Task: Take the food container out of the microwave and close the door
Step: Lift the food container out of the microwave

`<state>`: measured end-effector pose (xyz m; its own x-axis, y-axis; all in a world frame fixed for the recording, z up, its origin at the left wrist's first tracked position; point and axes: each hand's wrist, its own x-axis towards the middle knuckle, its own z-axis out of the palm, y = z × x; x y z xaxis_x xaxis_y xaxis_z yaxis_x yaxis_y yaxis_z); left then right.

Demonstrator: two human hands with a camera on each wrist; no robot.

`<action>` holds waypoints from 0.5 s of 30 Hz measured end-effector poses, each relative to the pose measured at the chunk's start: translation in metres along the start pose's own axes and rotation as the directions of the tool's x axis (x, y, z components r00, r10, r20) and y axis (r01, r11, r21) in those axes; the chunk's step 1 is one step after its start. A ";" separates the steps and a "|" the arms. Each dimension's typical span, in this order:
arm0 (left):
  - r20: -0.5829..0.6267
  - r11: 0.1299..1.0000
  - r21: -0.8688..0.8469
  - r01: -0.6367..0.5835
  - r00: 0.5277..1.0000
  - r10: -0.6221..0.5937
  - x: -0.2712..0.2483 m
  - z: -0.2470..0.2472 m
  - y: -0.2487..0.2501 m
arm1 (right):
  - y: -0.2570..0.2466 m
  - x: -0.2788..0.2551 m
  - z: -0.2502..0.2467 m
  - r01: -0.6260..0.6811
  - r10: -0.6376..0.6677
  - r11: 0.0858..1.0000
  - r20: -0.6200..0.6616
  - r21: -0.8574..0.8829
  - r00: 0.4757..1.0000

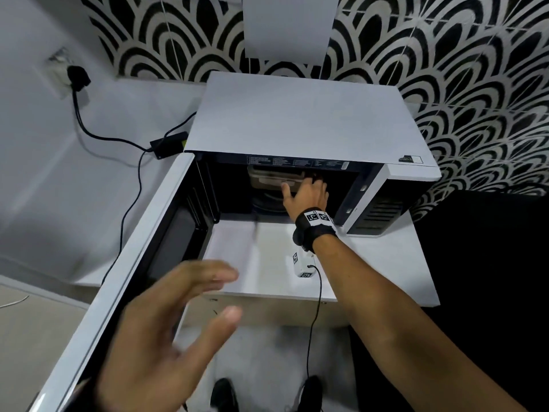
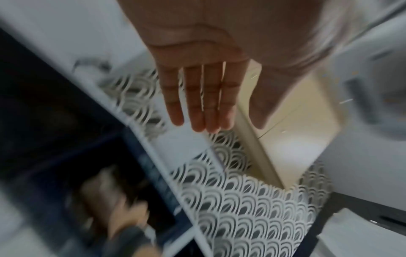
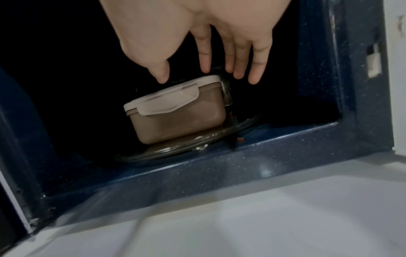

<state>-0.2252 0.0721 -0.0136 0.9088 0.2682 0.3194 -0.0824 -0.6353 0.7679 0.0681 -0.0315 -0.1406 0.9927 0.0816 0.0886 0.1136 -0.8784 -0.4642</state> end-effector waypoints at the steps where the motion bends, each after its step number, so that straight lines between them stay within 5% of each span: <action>1: 0.066 0.933 -0.326 0.150 0.989 -0.136 0.002 0.012 0.011 | 0.001 0.002 -0.003 0.002 -0.002 1.000 0.010 0.000 1.000; 6: 0.152 0.831 -0.382 0.406 0.914 -0.376 0.067 0.107 -0.044 | 0.005 0.015 -0.008 0.012 -0.016 0.998 0.067 0.054 0.998; 9: 0.075 0.790 -0.387 0.477 0.870 -0.488 0.119 0.138 -0.074 | 0.005 0.025 -0.012 -0.002 -0.011 0.997 0.162 0.082 0.987; 15: 0.048 0.662 -0.319 0.678 0.709 -0.703 0.214 0.146 -0.119 | 0.005 0.059 -0.009 -0.168 0.118 0.984 0.482 0.062 0.868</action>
<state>0.0389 0.0996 -0.1172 0.7222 0.6021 -0.3405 0.4316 -0.0075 0.9020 0.1267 -0.0352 -0.1293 0.8943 0.1943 -0.4030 -0.0526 -0.8488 -0.5260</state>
